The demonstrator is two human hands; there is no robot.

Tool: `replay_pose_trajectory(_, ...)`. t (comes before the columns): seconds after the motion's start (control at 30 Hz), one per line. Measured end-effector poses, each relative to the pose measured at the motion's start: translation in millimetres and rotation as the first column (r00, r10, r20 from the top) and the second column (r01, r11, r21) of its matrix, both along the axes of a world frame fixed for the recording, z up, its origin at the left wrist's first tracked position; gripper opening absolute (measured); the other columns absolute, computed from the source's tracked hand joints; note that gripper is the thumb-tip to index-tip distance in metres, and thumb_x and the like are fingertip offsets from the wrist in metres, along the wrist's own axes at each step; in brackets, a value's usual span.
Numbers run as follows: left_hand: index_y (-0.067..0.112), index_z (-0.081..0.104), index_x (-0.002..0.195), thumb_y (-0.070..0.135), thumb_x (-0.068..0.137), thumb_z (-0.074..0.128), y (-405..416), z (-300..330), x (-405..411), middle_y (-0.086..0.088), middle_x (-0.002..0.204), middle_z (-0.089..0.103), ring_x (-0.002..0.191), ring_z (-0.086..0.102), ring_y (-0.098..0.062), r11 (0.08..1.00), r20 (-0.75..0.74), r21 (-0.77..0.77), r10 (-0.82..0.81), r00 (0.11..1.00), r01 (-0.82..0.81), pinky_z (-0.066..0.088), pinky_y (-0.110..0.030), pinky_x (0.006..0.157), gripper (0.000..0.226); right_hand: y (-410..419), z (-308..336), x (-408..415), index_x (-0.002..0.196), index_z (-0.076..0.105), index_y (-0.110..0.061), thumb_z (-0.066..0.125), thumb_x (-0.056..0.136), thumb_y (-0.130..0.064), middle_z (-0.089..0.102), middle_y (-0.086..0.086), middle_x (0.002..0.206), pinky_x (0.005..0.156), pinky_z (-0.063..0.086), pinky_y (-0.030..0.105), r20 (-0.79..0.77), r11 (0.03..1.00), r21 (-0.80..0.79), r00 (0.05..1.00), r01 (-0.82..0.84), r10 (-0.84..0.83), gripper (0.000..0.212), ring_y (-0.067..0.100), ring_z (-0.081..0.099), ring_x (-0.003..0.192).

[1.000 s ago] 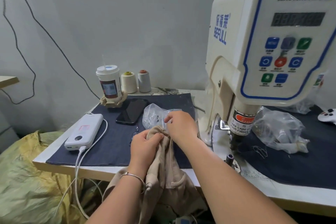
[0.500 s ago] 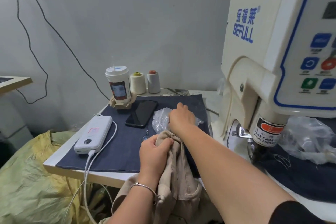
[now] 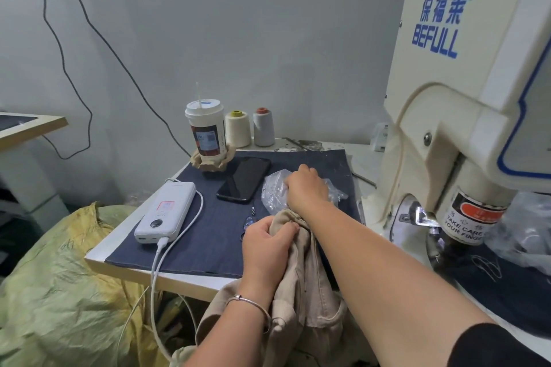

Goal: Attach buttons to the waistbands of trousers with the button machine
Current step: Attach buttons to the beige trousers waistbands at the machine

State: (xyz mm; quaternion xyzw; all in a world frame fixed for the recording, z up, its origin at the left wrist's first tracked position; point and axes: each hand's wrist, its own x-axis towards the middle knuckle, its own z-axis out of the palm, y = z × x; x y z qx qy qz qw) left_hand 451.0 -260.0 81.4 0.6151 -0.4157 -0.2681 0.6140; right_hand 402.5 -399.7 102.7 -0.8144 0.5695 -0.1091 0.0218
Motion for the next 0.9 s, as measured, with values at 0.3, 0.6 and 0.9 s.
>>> replay_pose_trajectory(0.3,-0.014,0.061,0.072,0.003,0.083,0.068,1.6,0.5,0.0,-0.008,0.061,0.053,0.059,0.043,-0.013,1.000,0.006,-0.015,-0.018,1.000,0.018,0.037,-0.022,0.053,0.022,1.7,-0.2,-1.6,0.122,0.055,-0.007,0.059,0.086,-0.008,0.041,0.008,0.129,0.075,0.035,0.031,0.054,0.999,0.033,0.998,0.035,-0.037,0.036,0.028,0.044,0.118)
replay_pose_trajectory(0.6,-0.015,0.058,0.071,0.027,0.066,0.061,3.6,5.8,-2.8,-0.008,0.061,0.050,0.061,0.042,-0.013,0.999,-0.013,-0.013,-0.043,0.999,0.043,0.036,-0.026,0.055,0.042,-1.3,-1.9,0.2,0.116,0.063,-0.015,0.056,0.086,-0.008,0.044,0.005,0.125,0.075,0.036,0.031,0.021,1.000,0.029,1.000,0.001,-0.001,0.032,0.025,0.038,0.121)
replay_pose_trajectory(0.9,-0.011,0.061,0.069,0.013,0.078,0.070,1.6,2.6,-0.9,-0.007,0.059,0.052,0.060,0.044,-0.013,0.999,-0.006,0.004,-0.041,0.999,0.041,0.038,-0.023,0.054,0.028,10.7,7.9,-8.2,0.104,0.067,-0.009,0.050,0.089,-0.004,0.048,0.004,0.119,0.082,0.042,0.034,0.163,0.994,-0.108,0.986,-0.008,0.026,0.023,0.025,0.040,0.112)
